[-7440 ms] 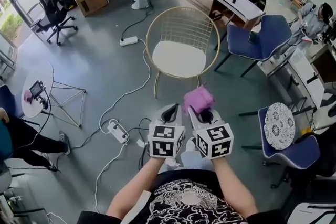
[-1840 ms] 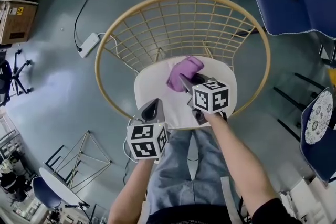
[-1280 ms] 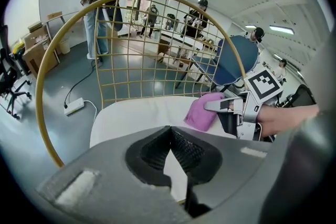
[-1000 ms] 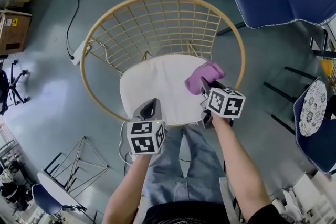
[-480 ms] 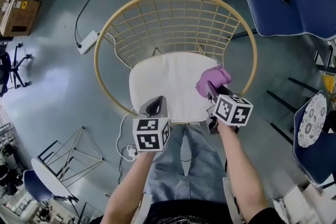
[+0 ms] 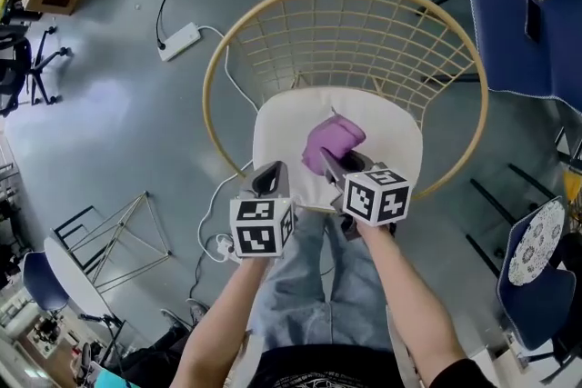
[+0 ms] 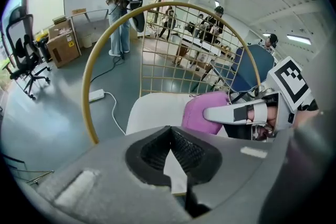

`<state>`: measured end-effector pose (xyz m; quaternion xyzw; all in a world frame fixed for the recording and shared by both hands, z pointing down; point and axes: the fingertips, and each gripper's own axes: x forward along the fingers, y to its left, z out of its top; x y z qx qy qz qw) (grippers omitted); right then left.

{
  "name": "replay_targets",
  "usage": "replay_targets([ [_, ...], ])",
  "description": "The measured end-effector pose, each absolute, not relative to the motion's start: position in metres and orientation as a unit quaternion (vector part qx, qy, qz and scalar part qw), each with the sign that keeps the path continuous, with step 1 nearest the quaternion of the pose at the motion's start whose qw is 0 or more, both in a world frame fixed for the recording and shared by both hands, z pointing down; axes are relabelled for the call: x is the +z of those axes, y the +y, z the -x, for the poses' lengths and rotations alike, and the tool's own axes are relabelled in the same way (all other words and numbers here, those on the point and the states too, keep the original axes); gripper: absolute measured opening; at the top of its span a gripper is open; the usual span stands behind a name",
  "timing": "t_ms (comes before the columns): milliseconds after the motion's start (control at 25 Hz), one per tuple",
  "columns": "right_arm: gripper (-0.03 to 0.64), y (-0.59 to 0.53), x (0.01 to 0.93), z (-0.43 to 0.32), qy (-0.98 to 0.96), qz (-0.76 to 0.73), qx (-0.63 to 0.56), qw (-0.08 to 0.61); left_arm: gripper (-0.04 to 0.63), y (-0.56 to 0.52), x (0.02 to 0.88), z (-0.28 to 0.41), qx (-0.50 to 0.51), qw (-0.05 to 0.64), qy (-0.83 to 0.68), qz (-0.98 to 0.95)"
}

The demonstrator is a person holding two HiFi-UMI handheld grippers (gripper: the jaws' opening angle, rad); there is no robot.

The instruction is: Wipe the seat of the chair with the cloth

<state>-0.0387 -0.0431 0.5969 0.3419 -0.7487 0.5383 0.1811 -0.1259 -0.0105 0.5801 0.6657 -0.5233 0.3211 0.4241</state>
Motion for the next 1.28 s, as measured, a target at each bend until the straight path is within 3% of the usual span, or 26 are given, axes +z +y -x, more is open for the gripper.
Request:
replay_targets([
  [480, 0.06, -0.03, 0.6, 0.193, -0.796, -0.178, 0.541, 0.203, -0.006, 0.015, 0.584, 0.207, 0.298, 0.456, -0.571, -0.614],
  [880, 0.06, -0.023, 0.624, 0.189, -0.788, -0.192, 0.539, 0.225, -0.006, 0.027, 0.584, 0.208, 0.298, 0.456, -0.567, -0.618],
  [1280, 0.06, -0.007, 0.631, 0.113, -0.767, -0.25, 0.545, 0.23, -0.005, 0.029, 0.578, 0.158, 0.315, 0.445, -0.534, -0.646],
])
